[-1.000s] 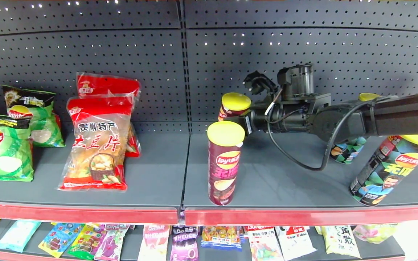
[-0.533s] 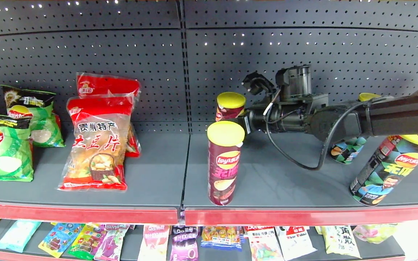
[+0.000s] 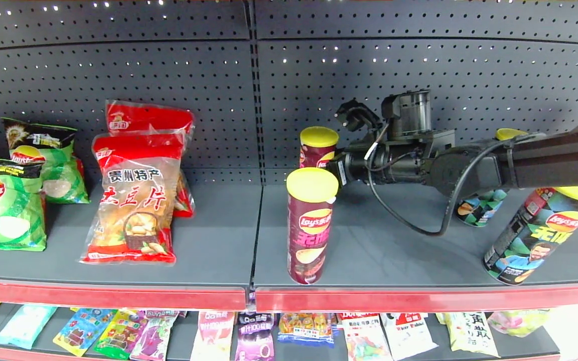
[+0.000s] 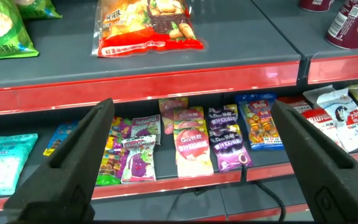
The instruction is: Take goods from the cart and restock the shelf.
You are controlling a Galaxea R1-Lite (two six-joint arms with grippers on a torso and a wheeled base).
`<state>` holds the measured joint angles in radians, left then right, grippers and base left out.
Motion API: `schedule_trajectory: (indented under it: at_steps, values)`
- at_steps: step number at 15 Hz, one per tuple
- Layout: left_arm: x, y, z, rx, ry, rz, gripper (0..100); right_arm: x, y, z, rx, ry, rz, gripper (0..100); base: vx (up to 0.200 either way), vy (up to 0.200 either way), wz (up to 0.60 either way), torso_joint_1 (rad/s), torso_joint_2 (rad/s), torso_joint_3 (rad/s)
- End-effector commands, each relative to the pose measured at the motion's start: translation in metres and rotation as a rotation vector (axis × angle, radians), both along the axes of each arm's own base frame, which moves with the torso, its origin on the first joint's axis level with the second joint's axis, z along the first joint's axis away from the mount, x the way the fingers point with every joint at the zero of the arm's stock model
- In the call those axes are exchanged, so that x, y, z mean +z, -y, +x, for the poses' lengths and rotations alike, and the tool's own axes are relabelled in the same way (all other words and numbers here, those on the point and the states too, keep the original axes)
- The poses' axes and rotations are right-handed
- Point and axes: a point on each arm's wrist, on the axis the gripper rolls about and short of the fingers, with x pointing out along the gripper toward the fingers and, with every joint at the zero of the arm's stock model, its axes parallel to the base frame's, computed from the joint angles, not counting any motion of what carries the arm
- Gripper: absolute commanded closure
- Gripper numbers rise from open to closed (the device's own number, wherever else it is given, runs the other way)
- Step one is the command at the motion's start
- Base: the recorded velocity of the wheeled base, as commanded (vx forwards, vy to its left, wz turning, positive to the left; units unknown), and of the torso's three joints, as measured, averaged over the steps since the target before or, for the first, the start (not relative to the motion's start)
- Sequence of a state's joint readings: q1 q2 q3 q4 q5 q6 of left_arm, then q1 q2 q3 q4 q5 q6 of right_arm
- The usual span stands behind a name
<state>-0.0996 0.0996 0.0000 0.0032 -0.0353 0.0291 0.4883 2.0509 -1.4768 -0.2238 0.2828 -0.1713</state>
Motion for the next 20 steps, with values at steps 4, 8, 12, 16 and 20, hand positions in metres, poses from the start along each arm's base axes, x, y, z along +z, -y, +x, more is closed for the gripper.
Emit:
schedule_trajectory:
  at_steps: [4, 8, 12, 16, 20]
  values:
    - [0.000, 0.000, 0.000, 0.000, -0.002, 0.000, 0, 0.014, 0.020, -0.028, -0.031, -0.012, 0.006, 0, 0.000, 0.000, 0.00, 0.000, 0.00, 0.000]
    - [0.000, 0.000, 0.000, 0.000, -0.002, 0.000, 0, 0.018, 0.046, -0.057, -0.099, -0.040, -0.001, 0, 0.000, 0.000, 0.00, 0.000, 0.00, 0.000]
    - [0.000, 0.000, 0.000, 0.000, -0.002, 0.000, 0, 0.017, 0.058, -0.086, -0.149, -0.069, 0.004, 0, 0.000, 0.000, 0.00, 0.000, 0.00, 0.000]
    - [0.000, 0.000, 0.000, 0.000, -0.002, 0.000, 0, 0.011, 0.075, -0.165, -0.121, -0.056, -0.016, 0, 0.000, 0.000, 0.00, 0.000, 0.00, 0.000]
    - [0.000, 0.000, 0.000, 0.000, -0.002, 0.000, 0, 0.001, 0.124, -0.237, -0.147, -0.002, 0.006, 0, 0.000, 0.000, 0.00, 0.000, 0.00, 0.000]
